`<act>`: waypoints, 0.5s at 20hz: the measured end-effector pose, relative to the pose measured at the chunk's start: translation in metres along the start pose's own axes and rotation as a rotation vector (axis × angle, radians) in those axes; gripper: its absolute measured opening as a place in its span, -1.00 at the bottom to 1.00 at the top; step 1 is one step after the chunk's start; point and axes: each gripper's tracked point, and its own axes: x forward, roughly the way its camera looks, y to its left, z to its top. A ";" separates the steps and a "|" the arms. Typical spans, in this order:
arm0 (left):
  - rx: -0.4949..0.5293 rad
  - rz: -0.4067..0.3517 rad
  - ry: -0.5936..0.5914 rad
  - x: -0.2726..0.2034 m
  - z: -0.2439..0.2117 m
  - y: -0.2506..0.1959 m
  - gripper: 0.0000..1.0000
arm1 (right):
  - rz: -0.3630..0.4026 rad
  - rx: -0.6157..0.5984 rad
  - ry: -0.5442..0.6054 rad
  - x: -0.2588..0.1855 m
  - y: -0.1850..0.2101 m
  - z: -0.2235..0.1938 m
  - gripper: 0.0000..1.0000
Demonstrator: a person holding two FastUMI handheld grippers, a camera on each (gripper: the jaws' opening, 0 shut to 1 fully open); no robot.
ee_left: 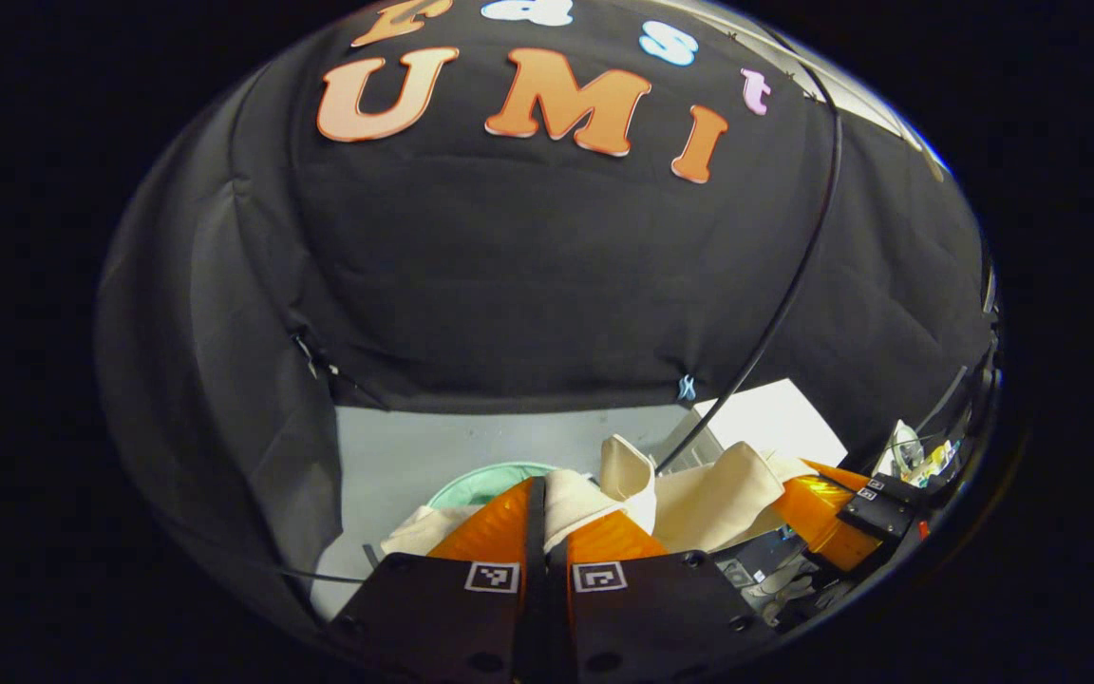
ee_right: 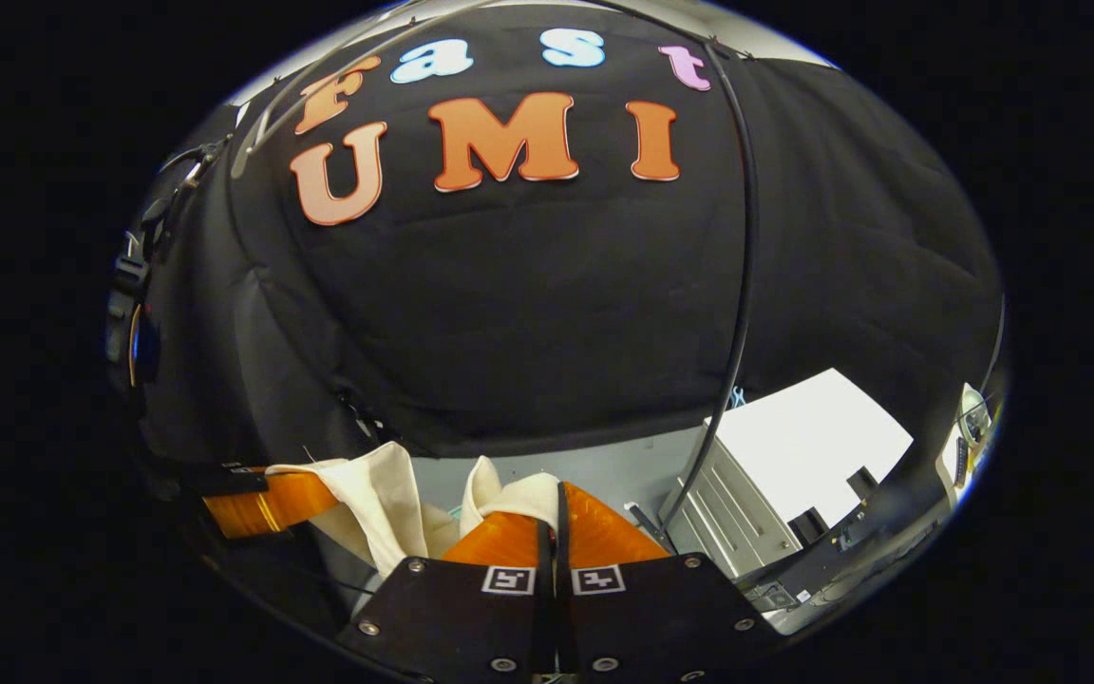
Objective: Grasp the clothes on the hanger with both hands and then place them into the laundry hamper below.
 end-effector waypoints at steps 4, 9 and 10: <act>-0.028 0.018 0.134 0.024 -0.046 0.002 -0.87 | -0.001 -0.015 0.085 0.027 0.002 -0.030 -0.95; -0.072 0.048 0.269 0.045 -0.090 0.009 -0.85 | 0.016 -0.041 0.187 0.049 0.007 -0.067 -0.89; -0.074 0.054 0.295 0.047 -0.098 0.010 -0.85 | 0.017 -0.038 0.214 0.053 0.008 -0.077 -0.86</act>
